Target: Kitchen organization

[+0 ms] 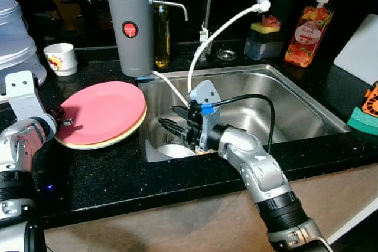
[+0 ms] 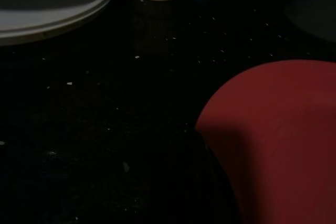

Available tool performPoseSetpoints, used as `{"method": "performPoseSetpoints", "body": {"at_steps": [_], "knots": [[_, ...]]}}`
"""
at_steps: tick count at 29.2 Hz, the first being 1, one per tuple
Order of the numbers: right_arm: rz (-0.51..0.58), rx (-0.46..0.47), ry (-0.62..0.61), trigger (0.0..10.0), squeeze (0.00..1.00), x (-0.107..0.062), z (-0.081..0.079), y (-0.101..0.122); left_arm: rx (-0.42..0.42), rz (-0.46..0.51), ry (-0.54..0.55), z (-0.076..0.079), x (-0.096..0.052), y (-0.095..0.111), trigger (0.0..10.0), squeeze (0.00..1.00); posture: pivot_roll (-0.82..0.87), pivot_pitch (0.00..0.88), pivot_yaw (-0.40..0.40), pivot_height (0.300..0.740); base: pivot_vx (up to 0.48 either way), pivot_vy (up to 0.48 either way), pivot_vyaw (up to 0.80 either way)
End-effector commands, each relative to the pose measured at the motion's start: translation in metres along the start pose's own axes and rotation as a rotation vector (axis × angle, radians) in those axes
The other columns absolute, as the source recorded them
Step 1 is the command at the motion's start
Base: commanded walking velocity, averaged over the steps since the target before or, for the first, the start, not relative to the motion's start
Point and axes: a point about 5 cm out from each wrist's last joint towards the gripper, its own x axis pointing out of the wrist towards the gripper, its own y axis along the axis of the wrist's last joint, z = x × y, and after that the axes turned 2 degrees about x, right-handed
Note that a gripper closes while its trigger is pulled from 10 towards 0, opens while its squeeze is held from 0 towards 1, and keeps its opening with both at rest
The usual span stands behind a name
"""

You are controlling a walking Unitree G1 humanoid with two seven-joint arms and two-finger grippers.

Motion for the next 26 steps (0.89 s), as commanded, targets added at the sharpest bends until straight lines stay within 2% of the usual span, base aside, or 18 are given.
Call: {"method": "performPoseSetpoints", "body": {"at_steps": [1,8,13,14,16,20,23,25,26], "knots": [[0.011,-0.002,-0.002,10.0,0.0,0.0,0.001,0.001,0.01,-0.024,0.044,-0.008,0.001,-0.004,0.0,0.0,0.05,0.093,0.008,0.74,0.0,0.0,0.0],[0.015,0.003,-0.003,10.0,0.0,0.001,0.001,0.001,0.028,0.01,0.077,-0.012,0.0,0.003,0.0,0.0,0.05,0.092,0.01,0.74,0.0,0.0,0.0],[0.026,0.016,-0.009,10.0,0.0,0.0,0.002,0.003,0.051,0.17,0.113,-0.013,-0.005,0.03,0.0,0.0,0.05,0.093,0.009,0.74,0.0,0.0,0.0],[0.026,0.016,-0.009,10.0,0.0,0.0,0.002,0.003,0.051,0.17,0.113,-0.013,-0.005,0.03,0.0,0.0,0.05,0.093,0.009,0.74,0.0,0.0,0.0],[0.032,0.02,-0.01,10.0,0.0,0.0,0.003,0.004,0.06,0.229,0.12,-0.012,-0.007,0.04,0.0,0.0,0.05,0.093,0.008,0.74,0.0,0.0,0.0],[0.042,0.026,-0.013,10.0,0.0,0.001,0.004,0.007,0.035,0.34,0.096,-0.006,-0.013,0.061,0.0,0.0,0.05,0.093,0.007,0.74,0.0,0.0,0.0],[0.046,0.028,-0.014,10.0,0.0,0.001,0.004,0.008,0.017,0.38,0.087,-0.003,-0.015,0.067,0.0,0.0,0.05,0.093,0.007,0.74,0.0,0.0,0.0],[0.046,0.027,-0.013,10.0,0.0,0.001,0.004,0.008,0.042,0.319,0.058,0.0,-0.012,0.062,0.0,0.0,0.05,0.093,0.007,0.74,0.0,0.0,0.0],[0.046,0.027,-0.013,10.0,0.0,0.001,0.004,0.008,0.042,0.319,0.058,0.0,-0.012,0.062,0.0,0.0,0.05,0.093,0.007,0.74,0.0,0.0,0.0]]}}
